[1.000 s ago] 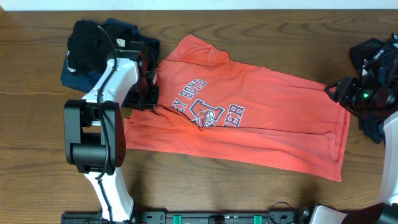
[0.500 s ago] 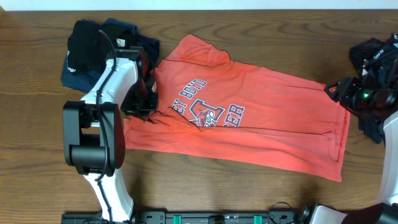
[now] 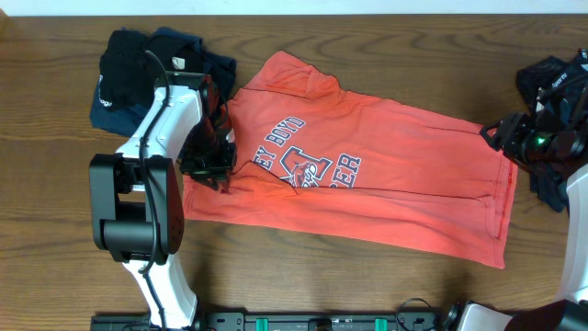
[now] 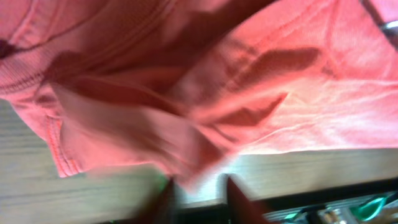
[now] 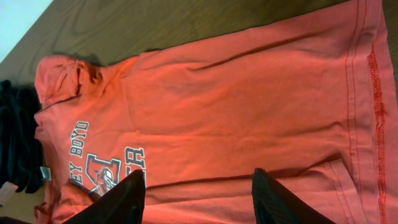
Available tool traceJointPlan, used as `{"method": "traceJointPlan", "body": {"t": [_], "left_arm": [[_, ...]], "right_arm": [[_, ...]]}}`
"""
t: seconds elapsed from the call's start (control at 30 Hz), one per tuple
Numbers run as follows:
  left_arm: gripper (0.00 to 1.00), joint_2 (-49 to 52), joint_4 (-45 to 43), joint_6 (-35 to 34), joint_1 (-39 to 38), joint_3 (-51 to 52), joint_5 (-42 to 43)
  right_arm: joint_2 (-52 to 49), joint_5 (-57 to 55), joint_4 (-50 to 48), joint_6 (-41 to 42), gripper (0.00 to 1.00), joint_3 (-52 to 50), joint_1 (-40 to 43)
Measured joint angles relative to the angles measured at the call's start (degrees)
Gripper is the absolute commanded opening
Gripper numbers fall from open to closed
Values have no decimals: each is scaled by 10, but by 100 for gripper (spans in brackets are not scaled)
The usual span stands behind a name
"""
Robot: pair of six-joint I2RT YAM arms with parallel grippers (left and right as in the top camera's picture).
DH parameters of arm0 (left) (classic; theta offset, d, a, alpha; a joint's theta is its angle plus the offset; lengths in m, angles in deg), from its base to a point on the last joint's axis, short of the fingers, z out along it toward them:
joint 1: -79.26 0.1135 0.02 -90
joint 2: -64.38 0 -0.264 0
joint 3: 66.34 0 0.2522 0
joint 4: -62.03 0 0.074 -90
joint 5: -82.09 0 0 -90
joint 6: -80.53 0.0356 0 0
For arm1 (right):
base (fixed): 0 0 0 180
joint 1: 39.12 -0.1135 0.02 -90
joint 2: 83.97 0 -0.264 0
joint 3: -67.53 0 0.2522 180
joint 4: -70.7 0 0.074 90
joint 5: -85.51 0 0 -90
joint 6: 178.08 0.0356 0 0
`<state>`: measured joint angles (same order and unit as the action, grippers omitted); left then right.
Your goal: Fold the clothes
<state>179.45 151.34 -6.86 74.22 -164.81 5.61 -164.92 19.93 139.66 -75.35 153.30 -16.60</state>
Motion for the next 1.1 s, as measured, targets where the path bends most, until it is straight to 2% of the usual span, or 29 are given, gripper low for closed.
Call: {"method": "traceJointPlan", "body": {"t": [0.1, 0.2, 0.3, 0.63, 0.8, 0.97, 1.0, 1.1], "left_arm": [[53, 0, 3, -4, 0, 0, 1], [57, 0, 3, -8, 0, 0, -4], [57, 0, -1, -9, 0, 0, -18], [57, 0, -107, -9, 0, 0, -56], [47, 0, -137, -9, 0, 24, -63], [19, 0, -148, -10, 0, 52, -66], [7, 0, -147, -9, 0, 55, -66], [6, 0, -142, -9, 0, 57, -67]], "right_arm": [[0, -1, 0, 0, 54, 0, 0], [0, -1, 0, 0, 54, 0, 0], [0, -1, 0, 0, 55, 0, 0], [0, -3, 2, 0, 55, 0, 0], [0, -4, 4, 0, 55, 0, 0], [0, -5, 5, 0, 55, 0, 0], [0, -5, 5, 0, 55, 0, 0], [0, -5, 7, 0, 56, 0, 0]]}}
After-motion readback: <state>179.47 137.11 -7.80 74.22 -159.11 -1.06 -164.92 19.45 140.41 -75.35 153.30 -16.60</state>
